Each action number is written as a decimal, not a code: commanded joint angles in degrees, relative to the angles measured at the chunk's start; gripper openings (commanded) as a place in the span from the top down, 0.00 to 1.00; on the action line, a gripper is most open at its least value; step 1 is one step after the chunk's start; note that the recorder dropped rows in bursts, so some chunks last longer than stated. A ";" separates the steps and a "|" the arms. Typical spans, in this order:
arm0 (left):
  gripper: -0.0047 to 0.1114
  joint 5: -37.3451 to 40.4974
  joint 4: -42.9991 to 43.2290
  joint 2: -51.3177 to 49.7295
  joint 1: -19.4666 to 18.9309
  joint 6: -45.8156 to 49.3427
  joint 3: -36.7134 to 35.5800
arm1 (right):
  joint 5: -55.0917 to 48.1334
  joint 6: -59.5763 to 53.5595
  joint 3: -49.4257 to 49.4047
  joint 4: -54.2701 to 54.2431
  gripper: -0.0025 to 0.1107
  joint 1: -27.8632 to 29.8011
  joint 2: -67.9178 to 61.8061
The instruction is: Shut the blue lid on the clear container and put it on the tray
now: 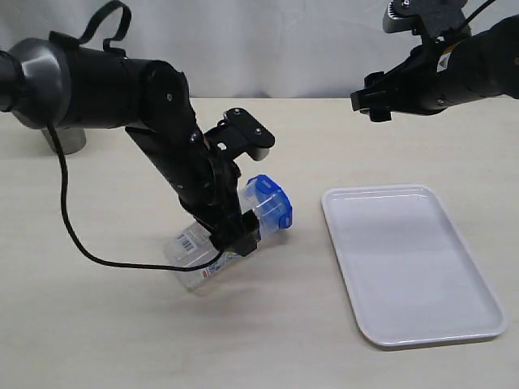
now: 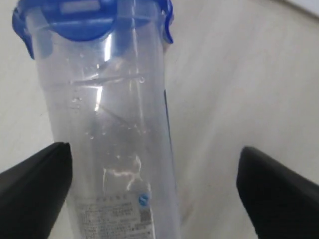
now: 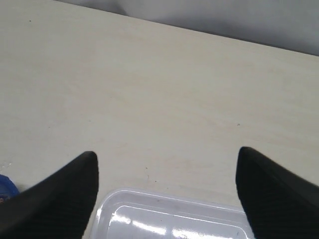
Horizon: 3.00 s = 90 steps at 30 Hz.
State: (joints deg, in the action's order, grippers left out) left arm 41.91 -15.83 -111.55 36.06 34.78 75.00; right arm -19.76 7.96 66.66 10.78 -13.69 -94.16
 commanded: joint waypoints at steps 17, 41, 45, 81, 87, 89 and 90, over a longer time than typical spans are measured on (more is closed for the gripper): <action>0.96 -16.89 -5.40 -2.77 -0.04 6.76 -0.22 | -2.84 -1.17 -2.46 -1.37 0.94 2.86 7.26; 0.96 -4.20 -77.88 1.91 -0.04 70.17 0.01 | -37.94 -95.38 -20.46 -105.72 0.94 24.21 4.66; 0.96 -3.31 -78.41 0.18 -0.04 70.17 0.01 | -40.47 -95.61 -20.03 -105.71 0.94 24.21 5.01; 0.96 -36.68 -21.15 -10.50 11.35 88.03 17.16 | -16.21 -100.24 -20.03 -110.72 0.94 31.56 16.35; 0.96 -39.55 -0.35 -13.92 14.09 88.03 17.16 | -16.21 -100.68 -20.03 -110.72 0.94 31.56 16.35; 0.96 -42.29 0.71 -15.01 14.66 88.03 17.16 | -16.21 -100.68 -20.03 -110.57 0.94 31.56 16.35; 0.96 -42.83 0.71 -15.43 14.81 88.03 17.16 | -16.21 -100.68 -20.03 -110.34 0.94 31.56 16.35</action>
State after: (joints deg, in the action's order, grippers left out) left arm 3.37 -17.79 -126.12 50.28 121.05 91.55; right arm -35.37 -92.04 46.51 -99.68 17.46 -78.20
